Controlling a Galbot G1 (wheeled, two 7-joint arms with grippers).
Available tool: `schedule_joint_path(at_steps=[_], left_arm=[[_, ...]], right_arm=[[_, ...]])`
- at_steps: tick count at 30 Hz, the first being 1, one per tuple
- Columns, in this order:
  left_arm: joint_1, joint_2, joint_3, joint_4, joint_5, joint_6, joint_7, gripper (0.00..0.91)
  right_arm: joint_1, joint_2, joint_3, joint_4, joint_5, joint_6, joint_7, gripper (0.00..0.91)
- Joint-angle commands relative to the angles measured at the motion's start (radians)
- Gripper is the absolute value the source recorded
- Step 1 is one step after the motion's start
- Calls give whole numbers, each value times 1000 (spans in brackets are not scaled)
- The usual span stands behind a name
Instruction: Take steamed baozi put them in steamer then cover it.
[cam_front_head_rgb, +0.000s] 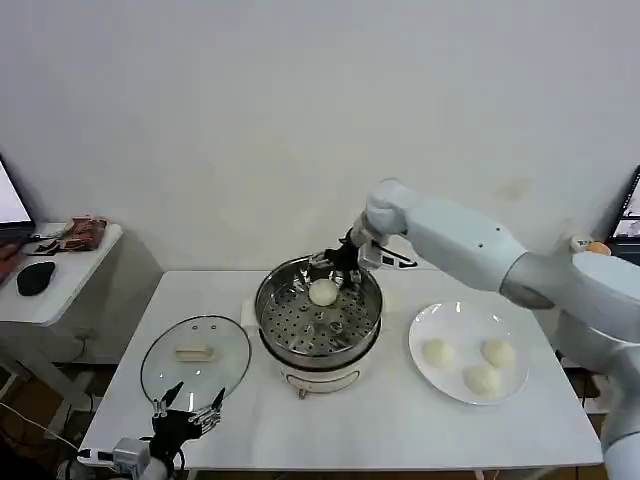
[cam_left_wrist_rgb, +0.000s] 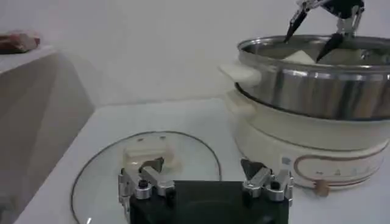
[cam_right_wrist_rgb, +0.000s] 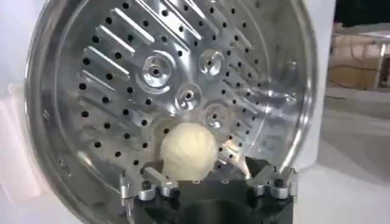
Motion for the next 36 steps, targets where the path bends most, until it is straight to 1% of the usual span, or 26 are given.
schedule_joint_path(at_steps=[1,3,5,7,12,15,20,22,23,25,29,35,36], left_arm=[[-2,-2,-2,3,0,0,-1,907],[-1,-2,-1,3,0,0,-2,907],[-1,-3,0,3,0,0,-2,907],[-4,-3,1,4,0,0,-2,907],[-9,-2,0,6,-4,1,-4,907],[-10,-2,-2,2,-6,1,-4,907],[-7,-4,-5,-2,-7,1,-5,907],[-6,-4,-6,-3,-8,1,-5,907],[-5,-4,-8,-4,-8,1,-5,907],[-4,-6,-8,-5,-8,1,-6,907],[-3,-10,-6,-8,-8,2,-6,907],[-1,-14,-2,-8,-8,3,-6,907],[0,-14,-2,-8,-8,3,-7,907]], right_arm=[[52,-63,-39,57,221,-137,3,907],[73,-103,-63,104,285,-177,3,907],[91,-135,-85,137,330,-211,5,907],[106,-175,-94,169,389,-262,13,907],[120,-248,-110,229,479,-353,25,907],[105,-288,-92,248,519,-395,37,907],[51,-352,-25,276,557,-436,48,907],[47,-369,-18,285,571,-448,49,907],[46,-390,-17,298,588,-470,48,907],[48,-410,-20,310,603,-492,45,907],[61,-482,-43,355,631,-562,25,907],[73,-555,-72,391,662,-611,-1,907],[84,-571,-93,399,673,-618,-11,907]])
